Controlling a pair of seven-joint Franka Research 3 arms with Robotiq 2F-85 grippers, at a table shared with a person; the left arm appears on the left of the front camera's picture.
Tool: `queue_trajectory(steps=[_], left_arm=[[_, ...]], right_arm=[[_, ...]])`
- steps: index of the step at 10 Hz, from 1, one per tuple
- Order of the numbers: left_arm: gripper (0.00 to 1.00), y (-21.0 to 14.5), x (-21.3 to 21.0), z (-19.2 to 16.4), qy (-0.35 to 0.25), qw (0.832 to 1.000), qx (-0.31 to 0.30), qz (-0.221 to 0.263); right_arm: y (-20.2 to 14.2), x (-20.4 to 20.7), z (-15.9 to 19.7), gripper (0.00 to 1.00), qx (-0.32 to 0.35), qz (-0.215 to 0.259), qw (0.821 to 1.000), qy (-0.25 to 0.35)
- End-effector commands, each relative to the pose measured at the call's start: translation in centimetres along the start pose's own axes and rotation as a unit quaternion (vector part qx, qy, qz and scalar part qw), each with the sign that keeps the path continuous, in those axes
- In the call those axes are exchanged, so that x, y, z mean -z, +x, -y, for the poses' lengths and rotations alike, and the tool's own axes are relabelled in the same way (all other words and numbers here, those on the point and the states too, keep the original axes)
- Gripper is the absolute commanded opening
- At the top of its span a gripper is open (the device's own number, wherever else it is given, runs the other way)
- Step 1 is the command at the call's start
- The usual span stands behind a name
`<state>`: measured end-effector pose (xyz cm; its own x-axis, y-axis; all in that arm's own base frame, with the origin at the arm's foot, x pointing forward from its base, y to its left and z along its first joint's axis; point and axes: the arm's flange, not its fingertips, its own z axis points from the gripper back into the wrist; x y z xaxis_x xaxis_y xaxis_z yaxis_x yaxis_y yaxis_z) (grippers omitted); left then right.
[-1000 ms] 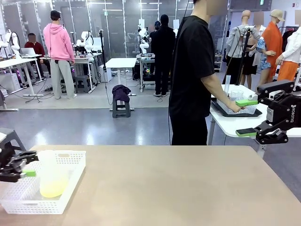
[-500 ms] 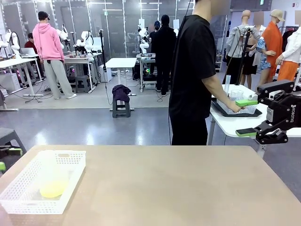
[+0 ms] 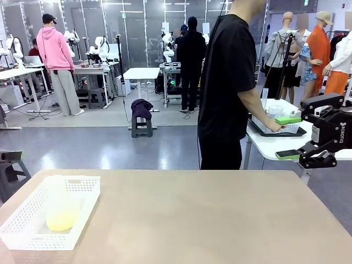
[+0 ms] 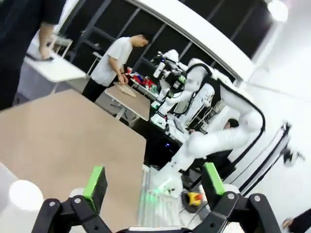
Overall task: Prepare the solutions needed for the experiment.
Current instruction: When the human places the Big flask in the center of the table, pick up the Big flask and place it in the left Organizing basket.
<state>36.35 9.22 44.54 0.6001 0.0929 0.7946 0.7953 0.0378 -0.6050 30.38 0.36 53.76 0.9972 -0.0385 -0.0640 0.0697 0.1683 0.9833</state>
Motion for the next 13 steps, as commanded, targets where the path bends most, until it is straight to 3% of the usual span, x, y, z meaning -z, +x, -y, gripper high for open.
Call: queue_trajectory(steps=[1, 2, 6, 7, 13], left_arm=[[1.00, 2.5, 2.1, 0.1, 0.017, 0.994, -0.103, -0.025], [1.00, 3.2, 2.5, 0.0, 0.001, 0.984, -0.170, -0.052], [1.00, 4.1, 2.9, -2.4, -0.033, 0.965, -0.256, -0.046], [1.00, 3.0, 3.8, -1.4, -0.019, 0.973, -0.223, -0.052], [1.00, 3.0, 3.8, -1.4, -0.019, 0.973, -0.223, -0.052]], right_arm=[[0.0, 0.0, 0.0, 0.76, -0.007, 0.003, 1.000, 0.008], [0.0, 0.0, 0.0, 0.76, -0.007, 0.003, 1.000, 0.008], [0.0, 0.0, 0.0, 0.76, -0.007, 0.003, 1.000, 0.008], [0.0, 0.0, 0.0, 0.76, -0.007, 0.003, 1.000, 0.008], [0.0, 0.0, 0.0, 0.76, -0.007, 0.003, 1.000, 0.008]])
